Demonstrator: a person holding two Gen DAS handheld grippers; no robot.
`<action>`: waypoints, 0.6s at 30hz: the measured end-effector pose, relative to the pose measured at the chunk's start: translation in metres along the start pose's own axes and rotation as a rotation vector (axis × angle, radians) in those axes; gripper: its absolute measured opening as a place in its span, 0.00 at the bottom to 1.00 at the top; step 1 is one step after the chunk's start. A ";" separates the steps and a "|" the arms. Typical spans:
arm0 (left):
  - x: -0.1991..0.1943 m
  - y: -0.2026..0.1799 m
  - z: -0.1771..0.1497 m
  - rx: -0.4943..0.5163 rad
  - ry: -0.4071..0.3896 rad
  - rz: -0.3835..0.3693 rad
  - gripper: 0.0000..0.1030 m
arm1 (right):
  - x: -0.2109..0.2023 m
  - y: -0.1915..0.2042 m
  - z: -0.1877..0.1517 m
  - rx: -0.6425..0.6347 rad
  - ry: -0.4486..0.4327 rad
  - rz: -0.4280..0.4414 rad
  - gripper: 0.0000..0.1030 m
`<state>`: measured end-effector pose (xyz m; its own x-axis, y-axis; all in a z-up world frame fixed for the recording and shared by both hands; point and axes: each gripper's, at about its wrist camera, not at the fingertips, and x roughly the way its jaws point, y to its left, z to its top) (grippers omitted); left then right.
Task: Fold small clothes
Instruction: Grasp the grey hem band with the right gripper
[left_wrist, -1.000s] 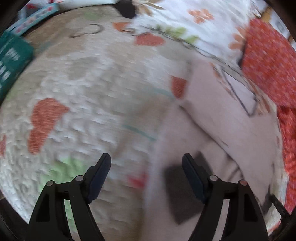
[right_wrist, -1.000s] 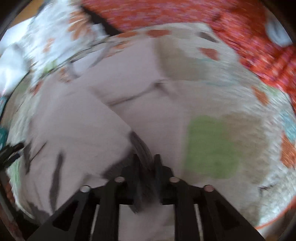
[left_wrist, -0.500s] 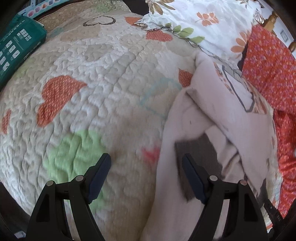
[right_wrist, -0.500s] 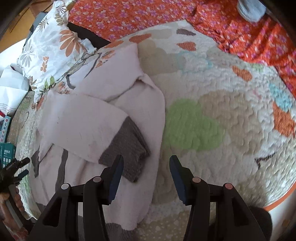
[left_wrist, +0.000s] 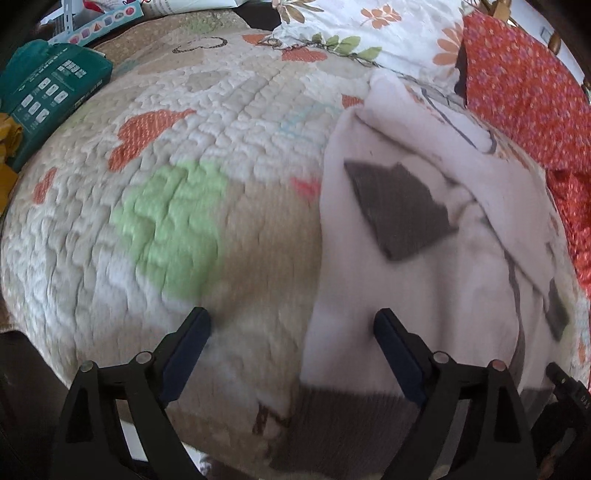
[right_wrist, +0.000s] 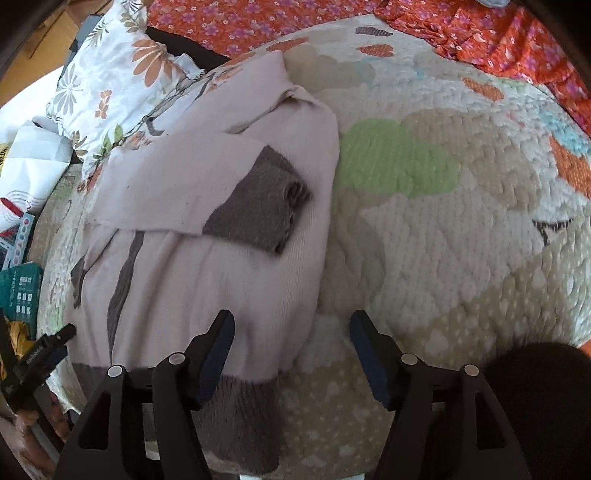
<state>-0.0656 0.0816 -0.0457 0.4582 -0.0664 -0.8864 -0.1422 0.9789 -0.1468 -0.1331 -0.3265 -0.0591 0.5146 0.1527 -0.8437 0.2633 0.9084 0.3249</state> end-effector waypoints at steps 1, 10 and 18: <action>-0.001 0.001 -0.005 -0.007 0.008 -0.016 0.87 | -0.001 0.000 -0.003 -0.006 -0.004 0.004 0.68; -0.016 0.038 -0.022 -0.178 0.034 -0.257 0.48 | -0.013 0.003 -0.035 -0.046 -0.014 0.165 0.69; -0.017 0.027 -0.034 -0.169 0.054 -0.367 0.48 | -0.002 0.002 -0.043 0.041 0.070 0.424 0.68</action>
<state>-0.1068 0.1022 -0.0494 0.4593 -0.4200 -0.7827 -0.1221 0.8429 -0.5240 -0.1691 -0.3084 -0.0755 0.5283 0.5366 -0.6580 0.0729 0.7435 0.6648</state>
